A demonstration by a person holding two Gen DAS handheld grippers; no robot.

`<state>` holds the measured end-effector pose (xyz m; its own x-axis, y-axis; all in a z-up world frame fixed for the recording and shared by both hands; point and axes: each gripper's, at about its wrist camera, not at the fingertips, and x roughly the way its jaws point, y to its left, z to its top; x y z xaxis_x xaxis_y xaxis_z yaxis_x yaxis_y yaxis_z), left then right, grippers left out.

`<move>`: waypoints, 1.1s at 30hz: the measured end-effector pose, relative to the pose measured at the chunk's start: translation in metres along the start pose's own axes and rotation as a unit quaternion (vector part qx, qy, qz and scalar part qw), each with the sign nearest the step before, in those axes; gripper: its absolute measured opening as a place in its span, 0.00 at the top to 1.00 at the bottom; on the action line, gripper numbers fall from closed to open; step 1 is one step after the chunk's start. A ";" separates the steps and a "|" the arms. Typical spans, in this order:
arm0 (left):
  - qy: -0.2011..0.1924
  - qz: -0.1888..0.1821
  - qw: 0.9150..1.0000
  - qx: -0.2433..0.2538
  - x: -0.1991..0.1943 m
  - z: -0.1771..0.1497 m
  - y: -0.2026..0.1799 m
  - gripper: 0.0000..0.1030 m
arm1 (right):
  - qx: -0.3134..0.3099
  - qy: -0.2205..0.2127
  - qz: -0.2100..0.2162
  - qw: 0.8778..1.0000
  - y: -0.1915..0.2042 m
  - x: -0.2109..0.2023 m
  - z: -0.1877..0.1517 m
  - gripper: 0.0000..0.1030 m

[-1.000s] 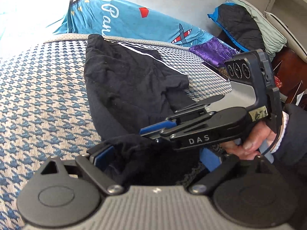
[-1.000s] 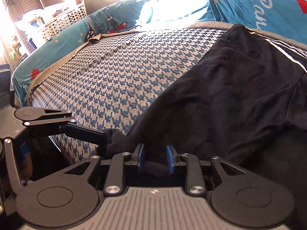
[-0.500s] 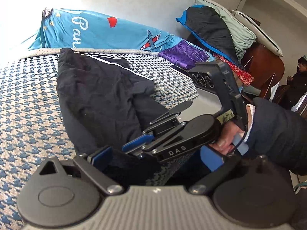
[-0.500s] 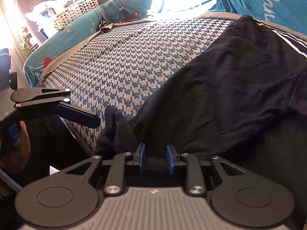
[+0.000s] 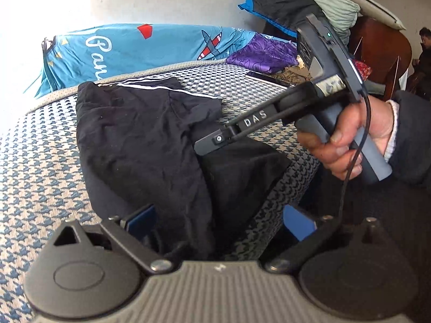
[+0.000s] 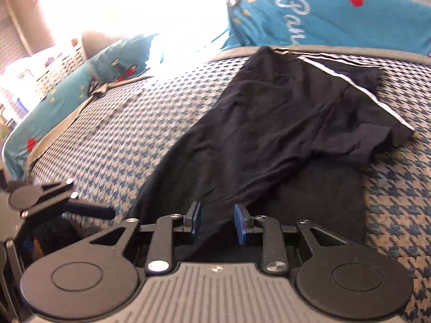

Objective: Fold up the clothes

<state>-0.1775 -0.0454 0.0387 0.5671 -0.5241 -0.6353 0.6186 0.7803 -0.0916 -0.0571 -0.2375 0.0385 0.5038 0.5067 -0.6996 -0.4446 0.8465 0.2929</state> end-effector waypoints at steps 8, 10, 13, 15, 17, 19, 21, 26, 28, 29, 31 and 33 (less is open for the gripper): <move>0.002 0.044 0.999 -0.016 0.028 0.010 -0.008 0.02 | 0.126 -0.026 -0.064 0.990 -0.037 0.010 0.014 0.74; 0.002 0.052 0.998 -0.029 0.035 0.012 -0.006 0.02 | 0.153 -0.035 -0.067 0.985 -0.045 0.013 0.016 0.74; 0.003 0.049 0.998 -0.033 0.043 0.016 -0.004 0.02 | 0.208 -0.047 -0.066 0.975 -0.060 0.019 0.019 0.74; 0.004 0.048 0.998 -0.034 0.047 0.018 -0.005 0.02 | 0.242 -0.055 -0.064 0.967 -0.069 0.023 0.020 0.74; 0.004 0.045 0.998 -0.039 0.051 0.020 -0.004 0.02 | 0.266 -0.062 -0.063 0.960 -0.076 0.027 0.022 0.74; 0.005 0.046 0.998 -0.044 0.055 0.023 -0.002 0.02 | 0.282 -0.072 -0.070 0.954 -0.081 0.032 0.024 0.74; 0.007 0.049 0.998 -0.046 0.060 0.026 -0.001 0.04 | 0.300 -0.082 -0.074 0.948 -0.085 0.034 0.025 0.74; 0.015 0.060 0.997 -0.045 0.073 0.032 -0.001 0.11 | 0.315 -0.096 -0.079 0.941 -0.091 0.040 0.030 0.74; 0.021 0.069 0.997 -0.041 0.078 0.033 -0.002 0.13 | 0.310 -0.099 -0.083 0.942 -0.091 0.043 0.031 0.74; 0.024 0.071 0.996 -0.042 0.079 0.032 -0.002 0.15 | 0.308 -0.101 -0.085 0.942 -0.091 0.044 0.032 0.74; 0.030 0.074 0.996 -0.046 0.082 0.032 -0.002 0.16 | 0.301 -0.104 -0.089 0.944 -0.092 0.047 0.034 0.74; 0.033 0.078 0.995 -0.049 0.084 0.033 -0.002 0.16 | 0.285 -0.103 -0.094 0.948 -0.091 0.049 0.038 0.76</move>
<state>-0.1129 -0.1020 0.0105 0.6131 -0.3730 -0.6964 0.4681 0.8817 -0.0601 0.0359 -0.2829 0.0020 0.6945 0.3090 -0.6498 0.1110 0.8463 0.5210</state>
